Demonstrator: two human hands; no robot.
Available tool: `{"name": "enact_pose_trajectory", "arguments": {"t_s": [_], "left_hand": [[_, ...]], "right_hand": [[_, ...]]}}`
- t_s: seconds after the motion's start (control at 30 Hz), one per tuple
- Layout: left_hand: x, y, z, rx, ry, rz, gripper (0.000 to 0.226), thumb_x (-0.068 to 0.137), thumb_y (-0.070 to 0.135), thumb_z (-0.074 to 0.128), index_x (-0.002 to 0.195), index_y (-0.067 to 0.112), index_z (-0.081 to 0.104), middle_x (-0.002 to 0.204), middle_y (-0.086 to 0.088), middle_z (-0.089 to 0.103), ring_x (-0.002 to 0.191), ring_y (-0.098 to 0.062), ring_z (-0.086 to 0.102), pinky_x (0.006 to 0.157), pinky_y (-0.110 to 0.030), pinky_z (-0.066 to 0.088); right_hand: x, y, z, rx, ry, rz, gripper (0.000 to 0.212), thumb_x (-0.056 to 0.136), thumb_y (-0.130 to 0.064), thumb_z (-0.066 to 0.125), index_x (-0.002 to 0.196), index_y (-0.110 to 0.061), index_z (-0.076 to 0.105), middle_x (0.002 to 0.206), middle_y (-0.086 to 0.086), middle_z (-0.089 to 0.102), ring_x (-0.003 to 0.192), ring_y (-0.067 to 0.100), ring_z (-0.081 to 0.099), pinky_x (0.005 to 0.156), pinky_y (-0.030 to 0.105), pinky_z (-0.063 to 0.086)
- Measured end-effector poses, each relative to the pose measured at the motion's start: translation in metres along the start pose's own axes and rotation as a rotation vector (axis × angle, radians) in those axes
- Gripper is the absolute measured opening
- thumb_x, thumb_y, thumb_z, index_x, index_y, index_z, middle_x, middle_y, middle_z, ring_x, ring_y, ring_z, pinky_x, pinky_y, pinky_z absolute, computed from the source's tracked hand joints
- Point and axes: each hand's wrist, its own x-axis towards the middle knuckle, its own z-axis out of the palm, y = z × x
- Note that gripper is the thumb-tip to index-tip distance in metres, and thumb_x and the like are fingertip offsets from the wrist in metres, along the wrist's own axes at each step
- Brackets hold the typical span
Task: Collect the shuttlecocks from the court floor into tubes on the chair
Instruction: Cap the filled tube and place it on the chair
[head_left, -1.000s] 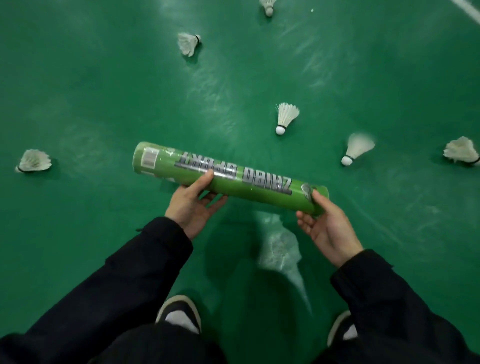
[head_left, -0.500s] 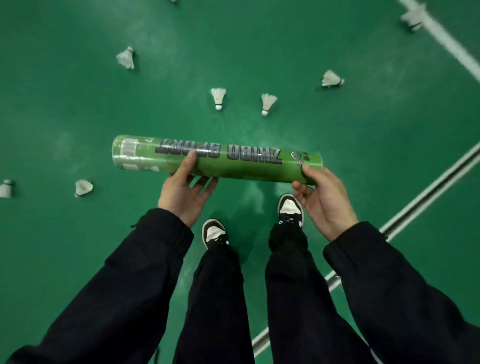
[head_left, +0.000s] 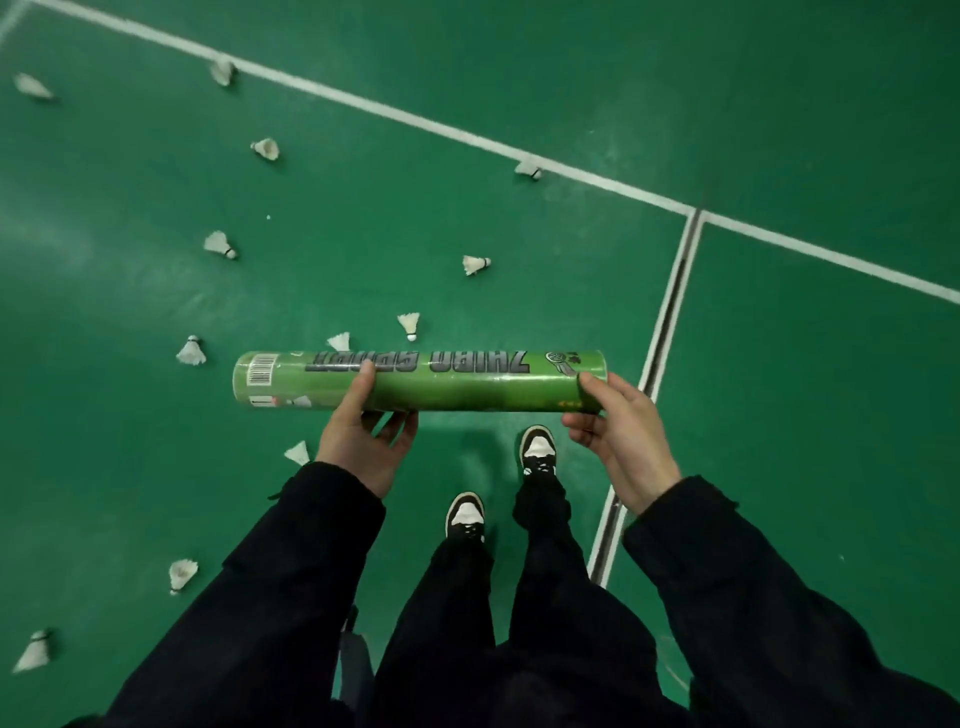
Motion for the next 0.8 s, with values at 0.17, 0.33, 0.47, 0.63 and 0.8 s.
{"name": "enact_pose_trajectory", "arguments": {"t_s": [0.17,0.33,0.47,0.63,0.8], "left_hand": [[-0.041,-0.021,0.050,0.176,-0.105,-0.060,0.068,0.084,0.044,0.081,0.141,0.017,0.054,0.134,-0.011,0.065,0.120,-0.030,0.064,0.083,-0.039,0.058],[-0.085,-0.093,0.112,0.401,-0.268,-0.128,0.052,0.088,0.042,0.078,0.130,0.019,0.058,0.136,-0.010,0.061,0.123,-0.029,0.060,0.091,-0.038,0.055],[-0.136,-0.181,0.159,0.621,-0.403,-0.187,0.043,0.089,0.040,0.076,0.123,0.019,0.059,0.133,-0.011,0.060,0.124,-0.030,0.059,0.094,-0.037,0.055],[-0.213,-0.323,0.196,0.868,-0.497,-0.218,0.046,0.083,0.041,0.082,0.118,0.018,0.062,0.120,-0.009,0.060,0.116,-0.029,0.060,0.083,-0.035,0.058],[-0.300,-0.476,0.221,1.023,-0.605,-0.325,0.062,0.076,0.044,0.085,0.127,0.019,0.058,0.123,-0.011,0.059,0.114,-0.029,0.058,0.086,-0.035,0.057]], "right_hand": [[-0.065,-0.005,-0.059,0.241,0.159,-0.056,0.025,0.103,-0.023,0.058,0.120,-0.005,0.062,0.089,0.003,0.065,0.063,0.012,0.062,0.068,0.030,0.051],[-0.123,0.021,-0.145,0.485,0.375,-0.118,0.013,0.103,-0.018,0.057,0.110,-0.008,0.062,0.081,0.001,0.065,0.061,0.012,0.060,0.065,0.028,0.049],[-0.176,0.068,-0.230,0.675,0.544,-0.165,0.009,0.102,-0.019,0.058,0.107,-0.012,0.061,0.088,0.001,0.065,0.067,0.012,0.061,0.067,0.028,0.051],[-0.254,0.148,-0.337,0.864,0.792,-0.195,0.040,0.099,-0.031,0.063,0.136,-0.021,0.052,0.132,0.002,0.060,0.101,0.018,0.065,0.082,0.034,0.055],[-0.337,0.203,-0.438,1.107,0.723,-0.196,0.105,0.072,-0.052,0.087,0.157,-0.022,0.032,0.142,0.008,0.058,0.118,0.027,0.067,0.097,0.043,0.056]]}}
